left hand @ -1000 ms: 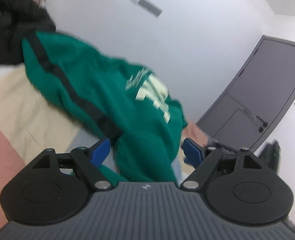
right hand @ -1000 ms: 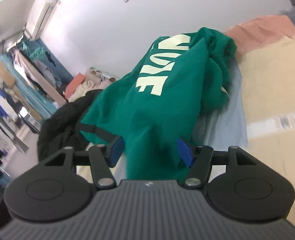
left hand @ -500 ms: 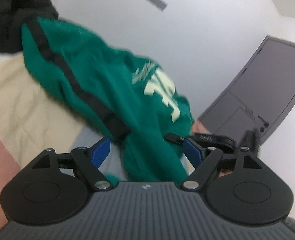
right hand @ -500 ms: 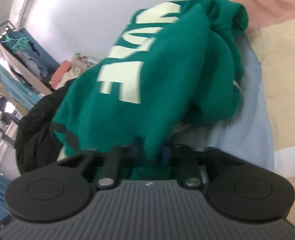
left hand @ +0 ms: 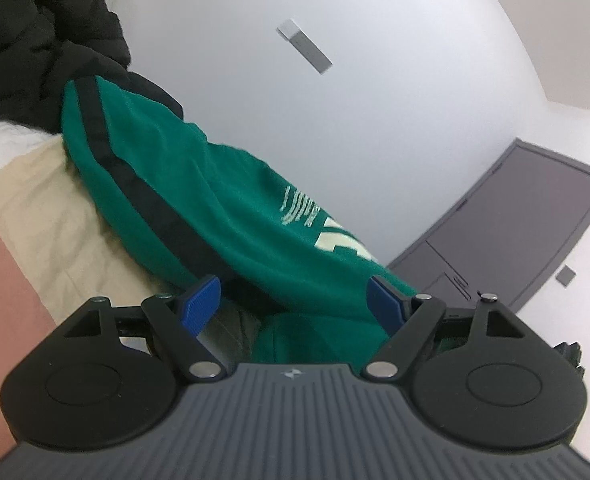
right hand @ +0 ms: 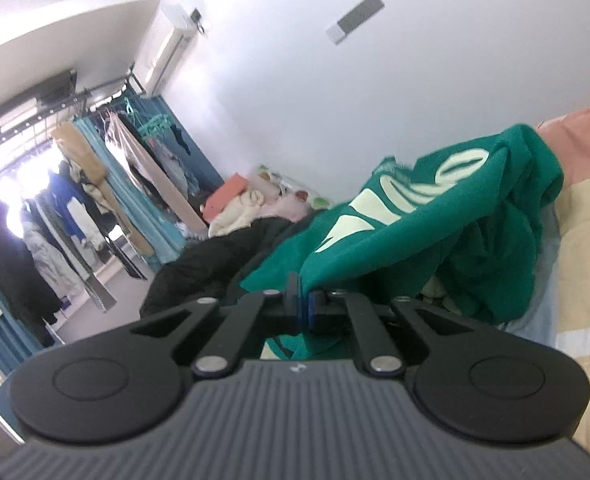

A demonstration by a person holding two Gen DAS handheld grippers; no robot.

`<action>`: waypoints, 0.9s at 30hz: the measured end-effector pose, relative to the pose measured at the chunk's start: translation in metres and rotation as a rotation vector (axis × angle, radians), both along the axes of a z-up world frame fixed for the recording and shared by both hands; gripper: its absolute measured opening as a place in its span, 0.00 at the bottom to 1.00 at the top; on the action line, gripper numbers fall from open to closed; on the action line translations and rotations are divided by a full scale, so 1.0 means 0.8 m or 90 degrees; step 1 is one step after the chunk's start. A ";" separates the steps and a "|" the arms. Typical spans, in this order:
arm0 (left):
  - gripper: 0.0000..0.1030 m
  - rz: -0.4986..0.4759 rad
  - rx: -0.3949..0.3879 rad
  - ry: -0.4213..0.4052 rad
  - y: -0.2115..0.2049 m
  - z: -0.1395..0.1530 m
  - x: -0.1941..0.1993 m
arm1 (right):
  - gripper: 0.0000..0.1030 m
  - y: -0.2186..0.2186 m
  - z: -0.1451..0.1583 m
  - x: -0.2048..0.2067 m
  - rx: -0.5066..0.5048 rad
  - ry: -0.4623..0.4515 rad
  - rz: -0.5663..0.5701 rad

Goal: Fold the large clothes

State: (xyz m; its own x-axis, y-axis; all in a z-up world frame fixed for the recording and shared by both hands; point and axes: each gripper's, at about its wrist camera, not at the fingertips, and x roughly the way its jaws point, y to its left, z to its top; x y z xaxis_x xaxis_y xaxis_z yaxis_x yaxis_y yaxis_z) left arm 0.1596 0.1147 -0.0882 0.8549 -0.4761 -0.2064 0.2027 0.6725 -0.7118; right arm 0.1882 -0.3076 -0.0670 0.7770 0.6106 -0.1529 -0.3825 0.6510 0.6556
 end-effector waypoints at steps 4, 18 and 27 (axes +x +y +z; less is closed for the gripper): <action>0.81 -0.032 -0.021 0.024 -0.009 0.002 0.007 | 0.05 -0.019 -0.004 -0.010 0.015 0.017 -0.040; 0.81 -0.058 -0.134 0.266 -0.044 -0.080 0.133 | 0.09 -0.021 -0.045 -0.002 -0.005 0.143 -0.066; 0.80 -0.057 -0.229 0.326 -0.034 -0.134 0.186 | 0.80 -0.037 -0.087 0.023 0.057 0.227 -0.101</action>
State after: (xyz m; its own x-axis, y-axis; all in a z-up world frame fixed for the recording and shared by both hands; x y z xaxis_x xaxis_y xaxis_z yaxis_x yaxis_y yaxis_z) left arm 0.3082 0.0878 -0.1956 0.6436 -0.6572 -0.3922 -0.1796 0.3686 -0.9121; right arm 0.2064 -0.3373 -0.1370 0.7708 0.5099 -0.3820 -0.0199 0.6186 0.7855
